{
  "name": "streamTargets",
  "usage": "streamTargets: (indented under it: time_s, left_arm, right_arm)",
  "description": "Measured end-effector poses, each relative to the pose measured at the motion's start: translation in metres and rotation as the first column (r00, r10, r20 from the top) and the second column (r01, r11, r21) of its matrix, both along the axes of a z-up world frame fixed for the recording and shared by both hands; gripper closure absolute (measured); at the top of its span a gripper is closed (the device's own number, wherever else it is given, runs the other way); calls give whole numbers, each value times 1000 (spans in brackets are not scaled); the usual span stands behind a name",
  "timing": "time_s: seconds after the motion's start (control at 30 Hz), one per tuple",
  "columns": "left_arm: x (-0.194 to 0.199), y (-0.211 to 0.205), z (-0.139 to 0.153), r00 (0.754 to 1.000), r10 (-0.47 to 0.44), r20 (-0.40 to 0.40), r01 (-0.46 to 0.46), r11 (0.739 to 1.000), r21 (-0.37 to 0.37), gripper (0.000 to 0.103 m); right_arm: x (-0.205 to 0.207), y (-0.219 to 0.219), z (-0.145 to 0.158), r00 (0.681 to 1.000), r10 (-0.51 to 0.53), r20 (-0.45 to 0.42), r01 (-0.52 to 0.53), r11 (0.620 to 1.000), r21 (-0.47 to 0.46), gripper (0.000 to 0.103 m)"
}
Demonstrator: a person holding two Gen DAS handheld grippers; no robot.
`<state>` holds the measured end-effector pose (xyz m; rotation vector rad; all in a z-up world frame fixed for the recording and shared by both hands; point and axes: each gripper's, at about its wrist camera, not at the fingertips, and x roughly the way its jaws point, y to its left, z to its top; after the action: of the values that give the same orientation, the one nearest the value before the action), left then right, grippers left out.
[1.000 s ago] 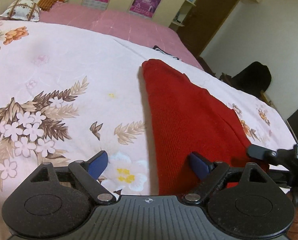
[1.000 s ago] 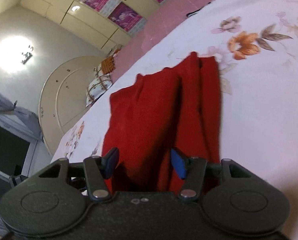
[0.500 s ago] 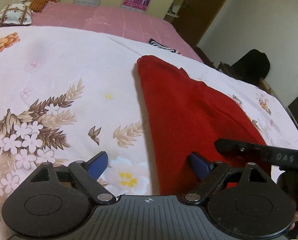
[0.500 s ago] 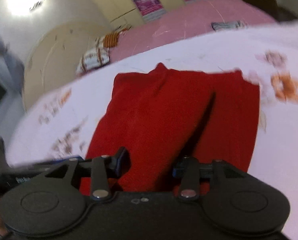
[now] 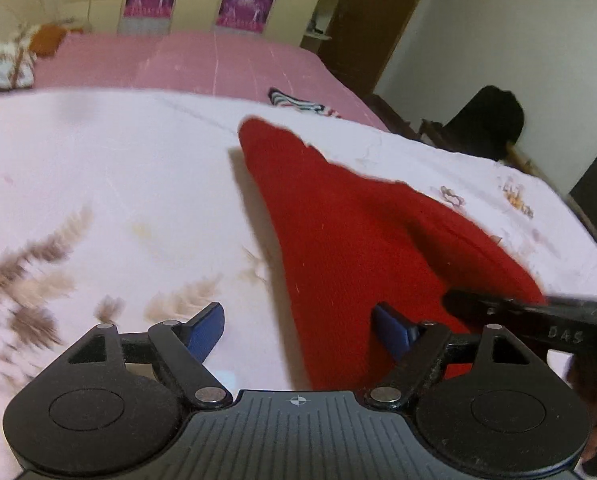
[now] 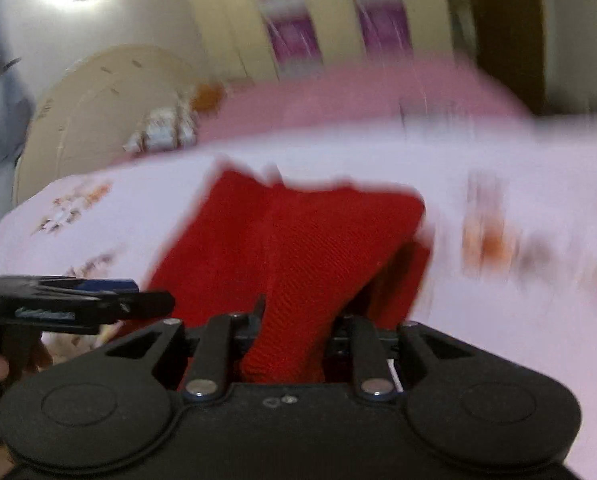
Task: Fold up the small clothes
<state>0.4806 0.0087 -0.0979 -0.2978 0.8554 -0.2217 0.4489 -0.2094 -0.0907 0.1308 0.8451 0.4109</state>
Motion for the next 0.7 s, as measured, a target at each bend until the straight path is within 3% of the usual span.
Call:
streamTargets:
  time_s: [0.07,0.1,0.23,0.27,0.33,0.37,0.47,0.5,0.53,0.6,0.7]
  left_arm:
    - [0,1,0,1000,-9,4,9,1000,-2,21]
    - [0,3,1,1000,-18,4,18,1000,-1,21]
    - [3,9,4,998,-61,-5,61,998,6,21]
    - [4,11,3,998,-63,-11,63,998,-3,21]
    - [5,11,3,997,-70,-13,70,998,-5,21]
    - [5,11,3,997,-74,-14,74,997,-2,21]
    - [5,10,8,996,-93,-10,94,995,27,21]
    - [4,8,10,996,-92,-6,93,995,38,21]
    - [2,9,13,996,-88,1,88,995,36,21]
    - [-7,14,20,997,-72,28,71,997,14,21]
    - [-25,23,27,997,-53,63,54,998,-25,21]
  right_arm:
    - [-2,-10,-5,999,-34,8,33,996,80,74]
    - [-3,-17,-4,998,-56,-7,56,990,126,66]
    - [1,-54,-1,990,-141,-13,138,943,304,57]
    - [8,-60,-3,985,-168,-38,171,927,334,57]
    - [21,-69,-8,976,-205,-73,217,898,382,72]
    - [25,-68,-8,975,-208,-72,220,901,374,91]
    - [25,-56,-11,980,-194,-50,200,964,175,92]
    - [22,-58,-13,980,-190,-51,196,966,170,91]
    - [18,-60,-10,981,-187,-47,193,966,175,88]
    - [4,-65,5,975,-222,-28,224,958,180,59]
    - [-34,-76,21,983,-184,-17,181,943,280,56]
